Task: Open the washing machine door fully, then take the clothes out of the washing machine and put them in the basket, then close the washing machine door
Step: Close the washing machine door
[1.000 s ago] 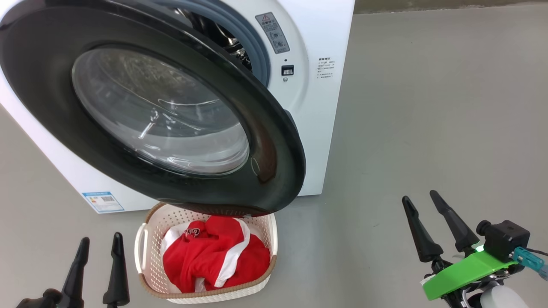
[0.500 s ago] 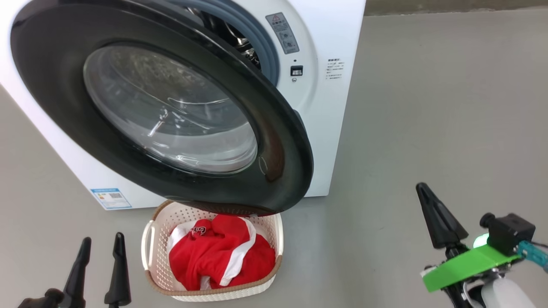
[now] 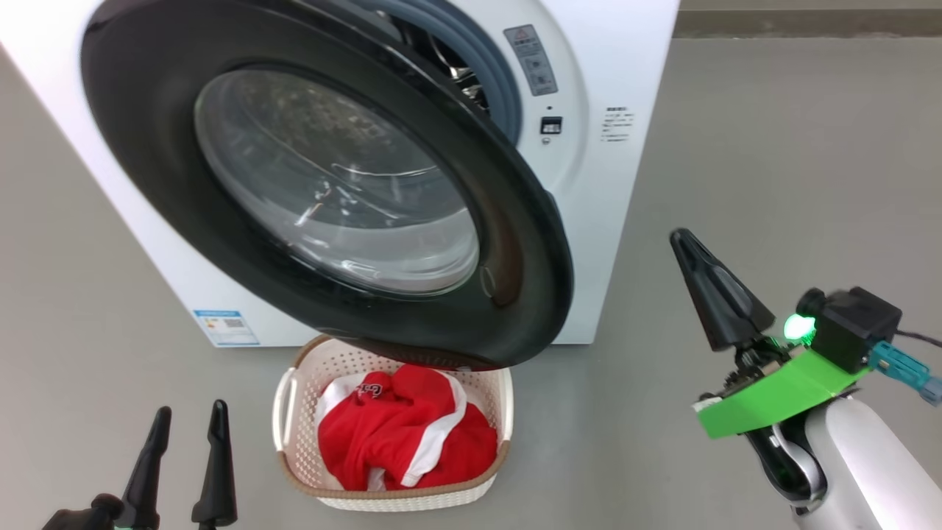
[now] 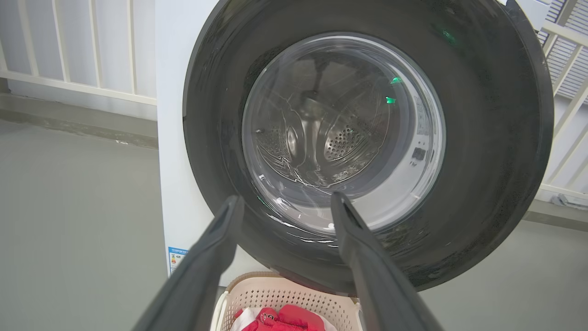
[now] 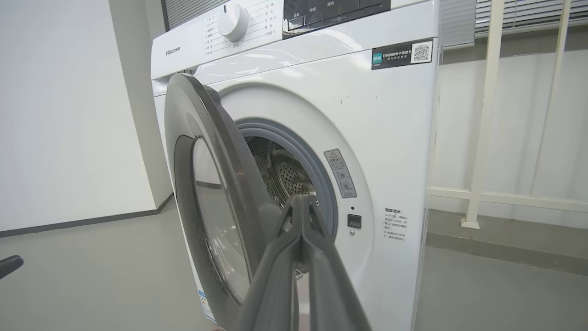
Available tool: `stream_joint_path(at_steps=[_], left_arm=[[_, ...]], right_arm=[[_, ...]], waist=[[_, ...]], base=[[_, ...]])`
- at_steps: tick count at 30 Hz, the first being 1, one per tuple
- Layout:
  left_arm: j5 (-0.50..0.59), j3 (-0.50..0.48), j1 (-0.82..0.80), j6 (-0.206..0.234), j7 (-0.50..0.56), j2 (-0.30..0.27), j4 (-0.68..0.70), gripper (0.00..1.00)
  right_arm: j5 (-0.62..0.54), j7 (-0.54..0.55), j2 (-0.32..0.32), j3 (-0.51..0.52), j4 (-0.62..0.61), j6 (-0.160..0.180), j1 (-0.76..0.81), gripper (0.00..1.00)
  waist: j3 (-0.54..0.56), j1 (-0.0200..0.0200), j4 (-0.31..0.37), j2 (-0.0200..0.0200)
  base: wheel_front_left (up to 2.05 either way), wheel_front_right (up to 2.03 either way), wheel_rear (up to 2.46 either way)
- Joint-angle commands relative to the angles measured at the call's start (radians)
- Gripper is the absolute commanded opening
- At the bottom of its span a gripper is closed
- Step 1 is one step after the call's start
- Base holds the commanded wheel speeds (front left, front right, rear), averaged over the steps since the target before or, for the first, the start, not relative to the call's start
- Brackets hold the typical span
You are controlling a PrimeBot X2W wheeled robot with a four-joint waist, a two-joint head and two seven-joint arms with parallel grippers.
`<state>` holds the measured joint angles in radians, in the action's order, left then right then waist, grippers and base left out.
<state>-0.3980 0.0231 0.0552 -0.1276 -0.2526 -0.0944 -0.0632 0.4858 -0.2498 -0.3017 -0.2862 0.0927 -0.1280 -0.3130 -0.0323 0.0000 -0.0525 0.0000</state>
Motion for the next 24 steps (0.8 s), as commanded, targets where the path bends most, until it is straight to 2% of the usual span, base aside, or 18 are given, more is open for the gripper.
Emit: stream_joint_path(at_steps=[1,10,15,24], left_arm=[[-0.002,-0.029,-0.04,-0.003,-0.009,-0.017,0.023,1.0],[-0.003,-0.024,-0.046,-0.003,-0.009,-0.014,0.024,1.0],[-0.007,-0.014,-0.057,-0.003,-0.009,-0.013,0.021,1.0],[-0.015,-0.007,-0.073,-0.003,-0.009,-0.002,0.022,1.0]], right_arm=[[-0.009,-0.012,-0.011,-0.037,-0.04,-0.003,-0.043,0.0],[-0.041,-0.012,0.0,-0.163,-0.088,-0.003,-0.123,0.0],[-0.041,-0.012,-0.006,-0.245,-0.061,-0.003,-0.166,0.0],[-0.034,-0.012,-0.02,-0.331,0.007,-0.003,-0.204,0.0]], waist=[[0.002,0.0,-0.02,0.0],[-0.005,0.0,-0.071,0.0],[-0.017,0.0,-0.101,0.0],[-0.056,0.0,-0.148,0.0]], base=[[0.0,0.0,0.0],[0.0,0.0,0.0],[0.0,0.0,0.0],[0.0,0.0,0.0]])
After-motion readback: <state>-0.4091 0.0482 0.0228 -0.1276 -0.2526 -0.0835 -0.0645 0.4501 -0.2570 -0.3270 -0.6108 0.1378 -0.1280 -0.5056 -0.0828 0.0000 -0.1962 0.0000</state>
